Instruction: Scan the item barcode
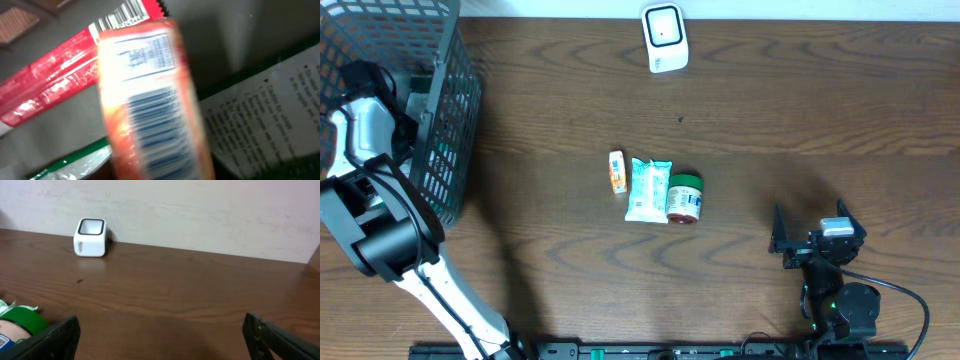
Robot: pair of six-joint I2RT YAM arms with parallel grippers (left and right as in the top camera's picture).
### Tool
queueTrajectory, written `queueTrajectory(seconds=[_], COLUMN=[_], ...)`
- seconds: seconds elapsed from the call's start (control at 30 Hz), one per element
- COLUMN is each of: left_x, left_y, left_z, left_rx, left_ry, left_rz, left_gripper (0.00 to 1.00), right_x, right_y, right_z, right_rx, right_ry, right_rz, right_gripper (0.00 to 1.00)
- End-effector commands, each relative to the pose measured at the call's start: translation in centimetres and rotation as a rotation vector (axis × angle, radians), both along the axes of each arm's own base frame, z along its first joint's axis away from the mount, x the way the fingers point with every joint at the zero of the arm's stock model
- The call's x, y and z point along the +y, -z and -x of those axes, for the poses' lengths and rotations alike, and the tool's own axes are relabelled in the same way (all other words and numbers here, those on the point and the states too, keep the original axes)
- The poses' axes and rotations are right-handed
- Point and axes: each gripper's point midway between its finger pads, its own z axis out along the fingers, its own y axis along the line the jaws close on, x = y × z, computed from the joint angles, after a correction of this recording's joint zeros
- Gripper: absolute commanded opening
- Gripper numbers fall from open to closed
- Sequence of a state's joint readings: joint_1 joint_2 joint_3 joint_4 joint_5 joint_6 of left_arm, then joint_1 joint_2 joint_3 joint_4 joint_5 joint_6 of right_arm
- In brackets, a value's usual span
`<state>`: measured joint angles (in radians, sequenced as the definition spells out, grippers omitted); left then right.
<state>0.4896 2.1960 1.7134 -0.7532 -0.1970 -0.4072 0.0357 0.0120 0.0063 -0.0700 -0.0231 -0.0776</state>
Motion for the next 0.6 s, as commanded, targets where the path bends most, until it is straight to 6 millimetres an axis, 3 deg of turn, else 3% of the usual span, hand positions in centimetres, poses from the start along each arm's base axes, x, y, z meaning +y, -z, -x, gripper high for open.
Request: queueTrajectory(seconds=[0.0,0.3,0.4,0.57], left_x=[-0.1,0.2,0.0,-2.1], left_y=[0.6,-6.7,-9.1,-15.9], left_z=[0.3,-0.2,0.0,0.2], left_rx=[0.029,-0.102,-0.142,-0.314], left_ry=[0.023,0.022,0.023,0.048], left_rz=[0.006,-0.065,-0.082,-0.058], left_gripper=[0.29,0.29,0.19,0.19], right_x=[-0.2,-0.2,-0.2,-0.2], right_y=[0.0,0.1,0.0,0.0], right_z=[0.0,0.0,0.0,0.0], right_rx=[0.0,0.001,0.0,0.0], right_ry=[0.006,0.006,0.006,0.006], right_rz=[0.005,0.005,0.005,0.005], right_gripper=[0.99,0.99,0.99,0.99])
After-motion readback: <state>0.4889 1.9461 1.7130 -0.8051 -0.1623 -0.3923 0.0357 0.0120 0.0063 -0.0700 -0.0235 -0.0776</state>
